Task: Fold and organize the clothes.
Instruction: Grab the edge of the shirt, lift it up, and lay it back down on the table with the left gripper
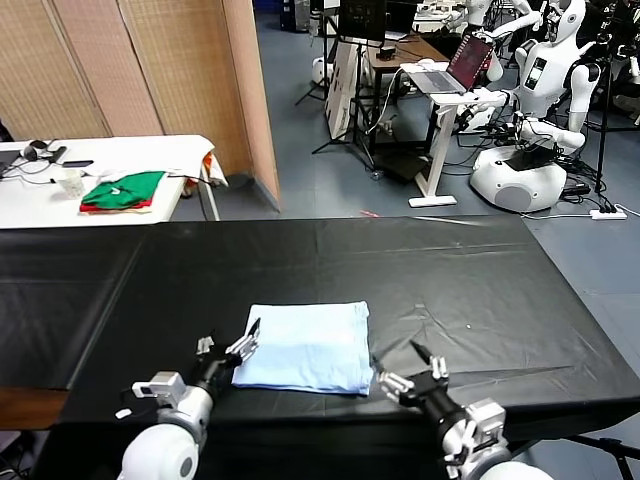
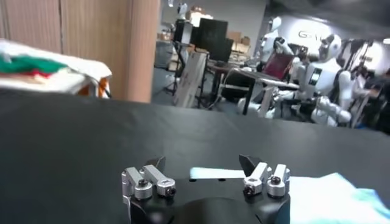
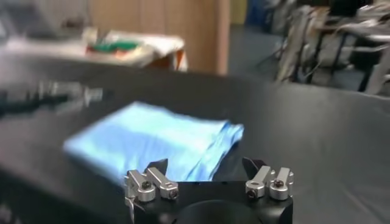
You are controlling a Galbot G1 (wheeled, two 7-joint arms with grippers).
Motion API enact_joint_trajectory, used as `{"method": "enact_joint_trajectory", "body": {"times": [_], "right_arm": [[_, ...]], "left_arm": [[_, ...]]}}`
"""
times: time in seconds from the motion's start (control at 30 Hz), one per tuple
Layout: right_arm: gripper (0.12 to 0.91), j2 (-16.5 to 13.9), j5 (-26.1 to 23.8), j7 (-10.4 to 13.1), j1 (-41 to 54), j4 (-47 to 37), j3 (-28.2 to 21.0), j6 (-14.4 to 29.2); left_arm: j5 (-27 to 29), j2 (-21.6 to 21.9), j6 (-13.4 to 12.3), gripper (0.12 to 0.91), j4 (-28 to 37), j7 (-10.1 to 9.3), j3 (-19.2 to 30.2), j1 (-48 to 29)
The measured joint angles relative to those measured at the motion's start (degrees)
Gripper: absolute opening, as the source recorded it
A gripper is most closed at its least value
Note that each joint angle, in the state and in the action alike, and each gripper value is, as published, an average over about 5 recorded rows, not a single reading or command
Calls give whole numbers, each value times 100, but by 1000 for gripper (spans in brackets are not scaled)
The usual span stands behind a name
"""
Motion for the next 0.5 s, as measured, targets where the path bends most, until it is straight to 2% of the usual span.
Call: {"method": "enact_joint_trajectory", "body": {"times": [0.2,0.5], "right_arm": [[907,161,49,0,19,-10,297,47],[907,220,57,-1,98,-71,363,63]], "left_arm": [[-316,-12,-67,907,179,-12,2,-10],[-298,-103,-139,907,321,29,51,108]]}}
